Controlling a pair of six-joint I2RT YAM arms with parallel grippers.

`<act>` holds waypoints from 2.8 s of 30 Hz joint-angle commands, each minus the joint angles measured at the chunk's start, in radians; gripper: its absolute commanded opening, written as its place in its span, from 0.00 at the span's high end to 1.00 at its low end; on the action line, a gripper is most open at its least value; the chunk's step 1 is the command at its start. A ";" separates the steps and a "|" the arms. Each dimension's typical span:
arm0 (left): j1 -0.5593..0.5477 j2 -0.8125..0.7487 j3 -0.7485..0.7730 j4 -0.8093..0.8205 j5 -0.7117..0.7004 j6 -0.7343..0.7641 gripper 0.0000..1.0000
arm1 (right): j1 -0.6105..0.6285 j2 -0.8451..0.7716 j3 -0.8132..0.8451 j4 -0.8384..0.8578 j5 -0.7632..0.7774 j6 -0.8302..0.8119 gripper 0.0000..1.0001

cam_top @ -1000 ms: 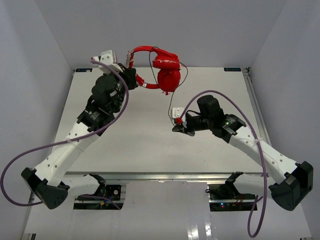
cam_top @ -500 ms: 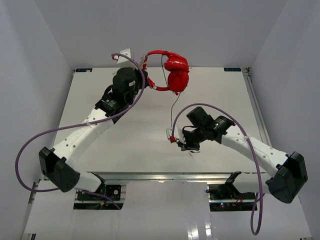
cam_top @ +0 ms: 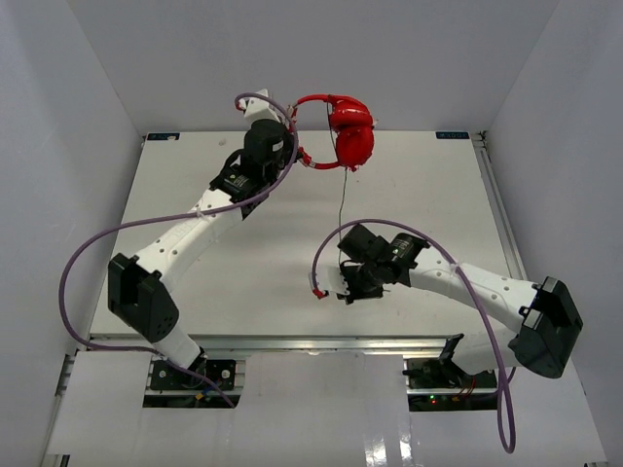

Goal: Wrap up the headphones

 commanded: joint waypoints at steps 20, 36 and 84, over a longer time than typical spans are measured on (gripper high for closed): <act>-0.073 0.142 -0.298 0.111 0.369 0.270 1.00 | -0.093 0.017 0.291 0.137 0.761 -0.034 0.92; -0.154 -0.169 -0.542 0.185 0.577 0.248 1.00 | -0.316 -0.008 0.261 0.231 0.578 -0.034 0.92; -0.153 -0.258 -0.290 0.488 0.110 -0.214 1.00 | -0.676 0.184 0.026 0.681 -1.262 0.827 0.78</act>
